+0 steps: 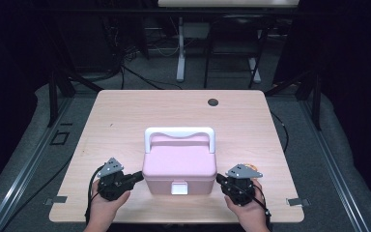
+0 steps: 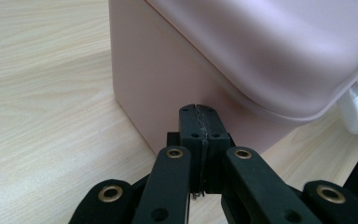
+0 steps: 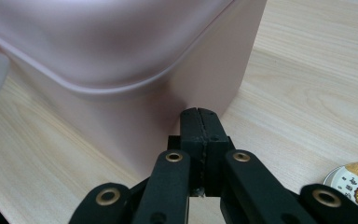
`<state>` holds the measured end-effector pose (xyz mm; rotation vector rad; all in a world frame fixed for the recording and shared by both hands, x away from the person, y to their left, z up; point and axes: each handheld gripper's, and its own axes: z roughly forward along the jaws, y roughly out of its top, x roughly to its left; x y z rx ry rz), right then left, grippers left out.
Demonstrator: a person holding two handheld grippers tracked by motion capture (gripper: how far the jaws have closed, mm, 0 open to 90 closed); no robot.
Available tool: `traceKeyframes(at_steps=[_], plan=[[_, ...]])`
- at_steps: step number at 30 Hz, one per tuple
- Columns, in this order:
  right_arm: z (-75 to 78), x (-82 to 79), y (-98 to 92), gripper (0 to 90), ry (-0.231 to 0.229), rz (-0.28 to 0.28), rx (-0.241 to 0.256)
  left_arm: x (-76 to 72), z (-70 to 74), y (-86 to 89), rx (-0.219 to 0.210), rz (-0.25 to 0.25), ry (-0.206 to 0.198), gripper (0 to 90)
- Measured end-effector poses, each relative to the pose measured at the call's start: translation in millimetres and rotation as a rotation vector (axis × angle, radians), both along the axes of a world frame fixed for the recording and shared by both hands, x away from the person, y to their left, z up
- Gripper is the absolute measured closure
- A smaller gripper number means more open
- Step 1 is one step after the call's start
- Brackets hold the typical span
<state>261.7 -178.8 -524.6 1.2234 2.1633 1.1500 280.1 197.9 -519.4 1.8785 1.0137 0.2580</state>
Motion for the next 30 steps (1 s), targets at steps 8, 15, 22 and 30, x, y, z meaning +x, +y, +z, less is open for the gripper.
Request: traceKeyframes(at_steps=[8, 15, 22, 30], plan=[[-0.8, 2.9, -2.5, 84.9, 0.011, 0.011, -0.004, 3.9, -0.7, 1.7, -0.009, -0.002, 0.005, 89.1], [1.7, 6.6, -10.1, 73.9, 0.012, 0.021, 0.002, 7.5, 4.2, 12.1, -0.031, 0.032, 0.004, 71.8], [9.4, 7.2, -18.8, 65.7, 0.010, 0.057, 0.019, 10.4, 11.7, 23.1, -0.040, 0.040, 0.013, 64.5], [22.5, 10.3, -26.6, 54.5, 0.012, 0.076, 0.041, 10.4, 22.3, 25.3, -0.050, 0.046, -0.001, 57.4]])
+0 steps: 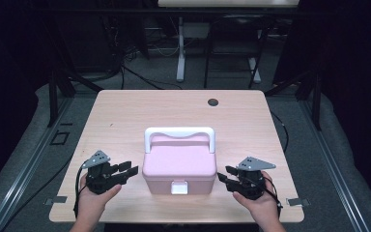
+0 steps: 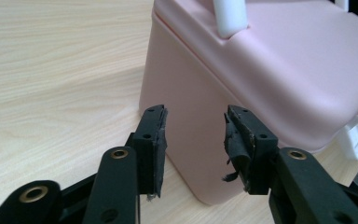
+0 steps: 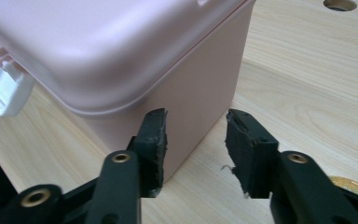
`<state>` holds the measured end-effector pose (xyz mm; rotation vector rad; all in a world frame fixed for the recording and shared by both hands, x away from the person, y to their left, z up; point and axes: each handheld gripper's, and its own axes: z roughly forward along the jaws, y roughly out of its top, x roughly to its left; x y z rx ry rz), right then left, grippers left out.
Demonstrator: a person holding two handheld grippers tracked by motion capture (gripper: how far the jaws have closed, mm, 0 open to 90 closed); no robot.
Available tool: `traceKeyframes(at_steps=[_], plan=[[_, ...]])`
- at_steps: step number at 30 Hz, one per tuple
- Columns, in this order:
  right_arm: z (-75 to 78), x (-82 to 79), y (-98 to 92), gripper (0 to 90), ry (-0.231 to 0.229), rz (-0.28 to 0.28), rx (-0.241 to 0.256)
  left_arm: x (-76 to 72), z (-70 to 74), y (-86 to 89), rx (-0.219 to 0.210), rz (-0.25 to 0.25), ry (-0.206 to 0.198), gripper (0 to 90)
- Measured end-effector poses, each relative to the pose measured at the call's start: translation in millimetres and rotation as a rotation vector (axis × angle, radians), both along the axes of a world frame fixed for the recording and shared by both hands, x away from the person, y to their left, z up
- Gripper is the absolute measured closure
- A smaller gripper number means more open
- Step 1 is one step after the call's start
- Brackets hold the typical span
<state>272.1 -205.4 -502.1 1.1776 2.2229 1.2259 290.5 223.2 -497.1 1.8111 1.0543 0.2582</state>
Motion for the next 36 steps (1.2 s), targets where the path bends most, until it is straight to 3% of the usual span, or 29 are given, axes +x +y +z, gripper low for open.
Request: traceKeyframes(at_steps=[3, 5, 7, 13, 17, 21, 27, 33, 36], plan=[[4.8, 1.0, -0.7, 47.9, 0.021, -0.012, 0.005, 1.5, 4.9, -0.8, 0.013, -0.005, -0.020, 54.3], [6.9, 2.0, -1.1, 44.8, 0.026, -0.017, 0.012, 3.4, 7.3, 0.0, 0.020, -0.015, -0.011, 52.2], [8.4, 3.2, -1.2, 42.9, 0.060, -0.025, 0.016, 4.9, 8.2, 1.0, 0.033, -0.016, -0.004, 50.5], [13.8, 2.4, -3.9, 35.3, 0.053, -0.019, 0.023, 5.0, 16.7, 3.8, 0.054, -0.022, -0.021, 49.6], [18.6, 2.9, -4.3, 34.1, 0.043, -0.012, 0.002, 4.2, 25.5, 3.6, 0.057, -0.025, -0.042, 48.8], [25.0, 4.0, -5.4, 45.2, 0.029, 0.005, -0.021, 5.3, 32.7, 4.0, 0.048, -0.036, -0.052, 50.0], [37.0, 3.0, -4.9, 58.1, 0.016, 0.056, 0.023, 7.7, 41.4, 2.9, 0.047, -0.062, -0.052, 53.2], [55.3, 3.1, -3.6, 61.9, -0.028, 0.077, 0.024, 11.1, 54.0, -0.9, 0.040, -0.075, -0.053, 54.7], [63.4, 8.6, -2.7, 64.1, -0.012, 0.087, 0.037, 14.8, 59.8, -3.9, 0.018, -0.098, -0.056, 55.9]])
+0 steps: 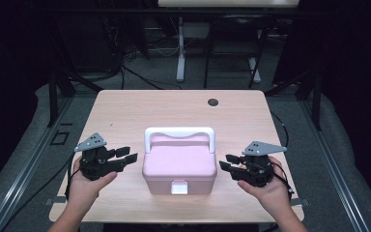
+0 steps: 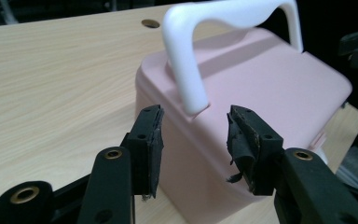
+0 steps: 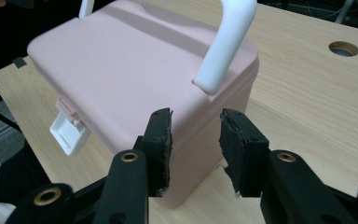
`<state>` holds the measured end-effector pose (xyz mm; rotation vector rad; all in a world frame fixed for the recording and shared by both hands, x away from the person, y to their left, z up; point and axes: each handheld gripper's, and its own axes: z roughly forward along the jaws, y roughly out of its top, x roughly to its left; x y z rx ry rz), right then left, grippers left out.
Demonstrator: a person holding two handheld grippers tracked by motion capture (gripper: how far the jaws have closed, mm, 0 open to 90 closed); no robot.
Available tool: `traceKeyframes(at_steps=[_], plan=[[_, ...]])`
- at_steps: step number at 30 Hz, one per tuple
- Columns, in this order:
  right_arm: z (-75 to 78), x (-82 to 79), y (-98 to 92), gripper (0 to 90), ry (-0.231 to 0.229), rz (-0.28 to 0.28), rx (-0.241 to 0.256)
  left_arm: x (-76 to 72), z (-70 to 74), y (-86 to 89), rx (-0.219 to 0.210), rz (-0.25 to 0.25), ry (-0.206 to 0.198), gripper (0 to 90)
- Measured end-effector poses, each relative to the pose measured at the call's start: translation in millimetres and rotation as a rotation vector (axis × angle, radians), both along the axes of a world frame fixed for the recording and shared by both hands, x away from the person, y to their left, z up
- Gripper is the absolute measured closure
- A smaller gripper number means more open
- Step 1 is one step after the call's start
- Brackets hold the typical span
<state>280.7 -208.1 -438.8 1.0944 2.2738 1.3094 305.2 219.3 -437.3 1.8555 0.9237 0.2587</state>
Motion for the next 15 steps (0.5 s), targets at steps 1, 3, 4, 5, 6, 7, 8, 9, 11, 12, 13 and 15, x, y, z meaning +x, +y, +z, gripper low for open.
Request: traceKeyframes(at_steps=[1, 3, 4, 5, 6, 7, 8, 9, 11, 12, 13, 15], plan=[[1.5, 1.6, 0.8, 64.4, 0.004, 0.002, -0.005, 1.5, 1.1, -1.8, -0.012, -0.007, -0.003, 56.0], [3.7, 5.9, 3.8, 64.4, -0.018, 0.011, -0.023, 5.0, 3.0, -4.6, -0.002, -0.014, -0.009, 56.4], [4.1, 8.2, 5.4, 64.4, -0.028, 0.015, -0.028, 7.4, 3.6, -6.4, 0.009, -0.012, -0.011, 56.4], [3.6, 12.0, 7.0, 64.4, -0.033, 0.026, -0.028, 9.2, 3.2, -7.6, 0.006, -0.012, -0.012, 56.4], [3.3, 14.2, 7.9, 64.3, -0.025, 0.032, -0.024, 11.5, 2.7, -8.8, 0.006, -0.010, -0.010, 56.4], [2.5, 17.1, 8.9, 63.8, -0.022, 0.036, -0.022, 13.9, 2.0, -9.8, 0.014, -0.007, -0.005, 56.4], [1.6, 19.7, 9.9, 63.2, -0.024, 0.040, -0.021, 16.2, 0.7, -11.2, 0.017, -0.002, -0.004, 56.3], [0.8, 21.9, 11.0, 63.0, -0.025, 0.043, -0.016, 18.1, -0.4, -12.4, 0.024, -0.001, -0.003, 56.4], [-0.5, 26.1, 13.4, 62.6, -0.021, 0.044, -0.013, 21.8, -2.9, -15.5, 0.022, -0.003, 0.003, 56.4], [-1.0, 27.8, 14.5, 62.7, -0.020, 0.042, -0.012, 23.2, -3.4, -16.2, 0.031, -0.011, 0.005, 56.6], [-1.3, 29.0, 15.3, 62.9, -0.015, 0.042, -0.009, 24.8, -4.6, -18.0, 0.033, -0.012, 0.005, 57.0], [-2.7, 33.2, 17.0, 63.3, -0.009, 0.043, 0.000, 27.9, -6.5, -20.6, 0.033, -0.018, 0.015, 57.1]])
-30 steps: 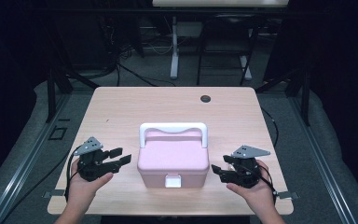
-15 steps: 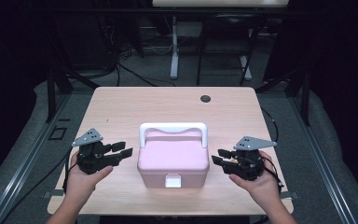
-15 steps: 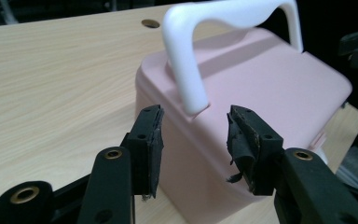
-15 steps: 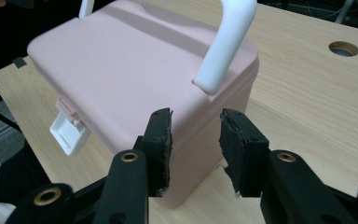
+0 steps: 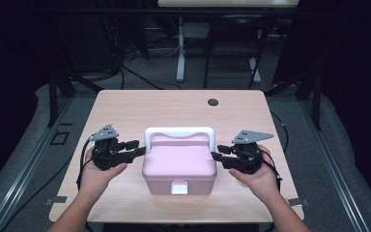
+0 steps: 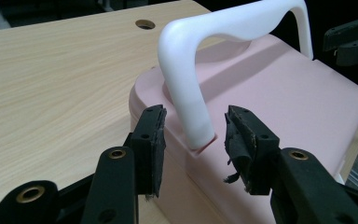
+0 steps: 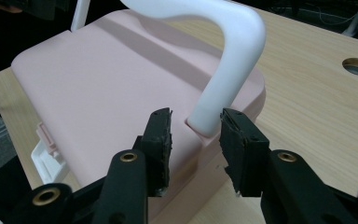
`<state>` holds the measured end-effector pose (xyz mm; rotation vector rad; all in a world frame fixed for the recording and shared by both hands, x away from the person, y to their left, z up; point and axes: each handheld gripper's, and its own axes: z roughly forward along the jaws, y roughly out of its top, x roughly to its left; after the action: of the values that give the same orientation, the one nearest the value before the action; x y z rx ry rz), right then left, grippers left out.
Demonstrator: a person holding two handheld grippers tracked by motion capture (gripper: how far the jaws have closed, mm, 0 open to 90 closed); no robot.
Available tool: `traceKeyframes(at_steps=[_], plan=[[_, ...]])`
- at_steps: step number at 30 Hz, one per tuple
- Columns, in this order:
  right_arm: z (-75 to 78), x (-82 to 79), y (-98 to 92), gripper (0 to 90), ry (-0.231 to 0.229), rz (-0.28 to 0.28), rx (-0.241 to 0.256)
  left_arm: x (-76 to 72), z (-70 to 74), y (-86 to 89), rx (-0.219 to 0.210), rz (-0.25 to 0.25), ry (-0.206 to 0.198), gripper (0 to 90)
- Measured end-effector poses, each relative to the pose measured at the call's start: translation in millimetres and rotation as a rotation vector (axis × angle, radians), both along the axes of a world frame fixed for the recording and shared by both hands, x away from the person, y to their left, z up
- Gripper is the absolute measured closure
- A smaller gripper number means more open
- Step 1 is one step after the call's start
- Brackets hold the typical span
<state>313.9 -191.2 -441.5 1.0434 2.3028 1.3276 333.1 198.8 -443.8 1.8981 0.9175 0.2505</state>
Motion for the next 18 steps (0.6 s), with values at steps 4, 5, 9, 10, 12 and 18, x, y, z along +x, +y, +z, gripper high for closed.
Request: traceKeyframes(at_steps=[4, 5, 9, 10, 12, 18], plan=[[-2.6, 8.0, 2.2, 62.4, 0.003, -0.007, 0.013, 4.5, -3.7, -5.2, -0.012, -0.005, 0.016, 57.0], [-3.3, 9.9, 2.5, 61.8, 0.004, -0.004, 0.017, 6.1, -4.2, -5.9, -0.007, -0.007, 0.015, 57.0], [-4.9, 15.2, 3.4, 59.0, 0.004, -0.003, 0.037, 11.0, -6.6, -10.4, -0.005, 0.000, 0.022, 57.0], [-4.9, 16.3, 2.8, 59.0, 0.005, -0.006, 0.044, 11.8, -7.1, -11.3, -0.009, 0.000, 0.023, 57.0], [-5.4, 18.5, 1.9, 59.0, 0.012, -0.011, 0.049, 13.9, -8.2, -12.6, -0.014, -0.005, 0.025, 57.0], [-9.4, 24.2, 1.7, 60.2, 0.026, -0.006, 0.046, 16.2, -10.3, -16.0, -0.013, -0.011, 0.029, 58.5]])
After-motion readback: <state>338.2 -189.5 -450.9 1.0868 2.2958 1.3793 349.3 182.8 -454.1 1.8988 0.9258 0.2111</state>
